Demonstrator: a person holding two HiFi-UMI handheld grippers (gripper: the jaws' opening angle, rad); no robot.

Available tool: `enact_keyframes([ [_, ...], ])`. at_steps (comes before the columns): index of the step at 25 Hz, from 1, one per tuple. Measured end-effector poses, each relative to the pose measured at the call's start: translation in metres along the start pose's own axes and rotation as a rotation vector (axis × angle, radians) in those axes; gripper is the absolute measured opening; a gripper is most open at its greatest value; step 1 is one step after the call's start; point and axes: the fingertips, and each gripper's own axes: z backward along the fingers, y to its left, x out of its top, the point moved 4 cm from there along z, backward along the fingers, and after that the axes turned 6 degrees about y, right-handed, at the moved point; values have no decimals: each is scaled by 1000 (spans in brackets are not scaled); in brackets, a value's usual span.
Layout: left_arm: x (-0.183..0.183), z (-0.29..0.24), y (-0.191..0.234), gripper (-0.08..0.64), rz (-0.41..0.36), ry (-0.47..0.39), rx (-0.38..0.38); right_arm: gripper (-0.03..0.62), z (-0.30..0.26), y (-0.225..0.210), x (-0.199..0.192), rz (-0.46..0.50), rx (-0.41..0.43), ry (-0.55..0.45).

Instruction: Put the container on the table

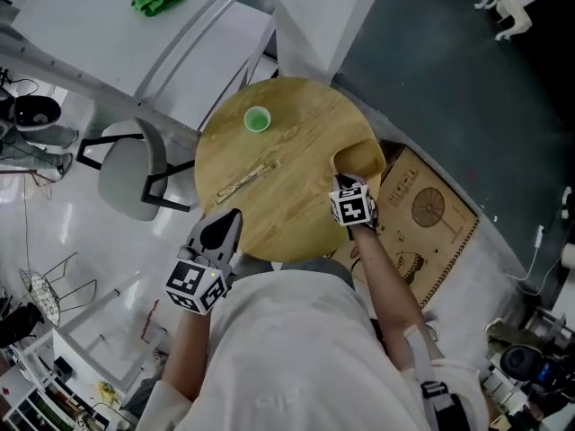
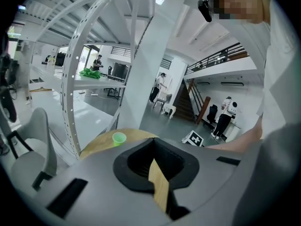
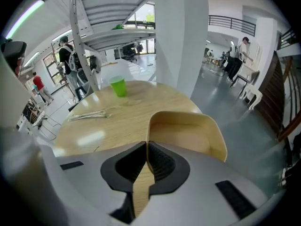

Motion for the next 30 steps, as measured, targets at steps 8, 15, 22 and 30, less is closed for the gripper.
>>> enact_keyframes([
  [8,-13,11,-1,15,59,-13,87,41,-14,-10,20,95,5,21],
  [15,-20,25,-6,15,75,-29,124,41,-24,-9,24,116,10,18],
  [22,-27,40,-4,15,87,-41,140,54,-26,-1,21,81,14,-3],
  [30,-19,45,6,15,63,-59,102,97,2,3,29,24,-7,-65],
])
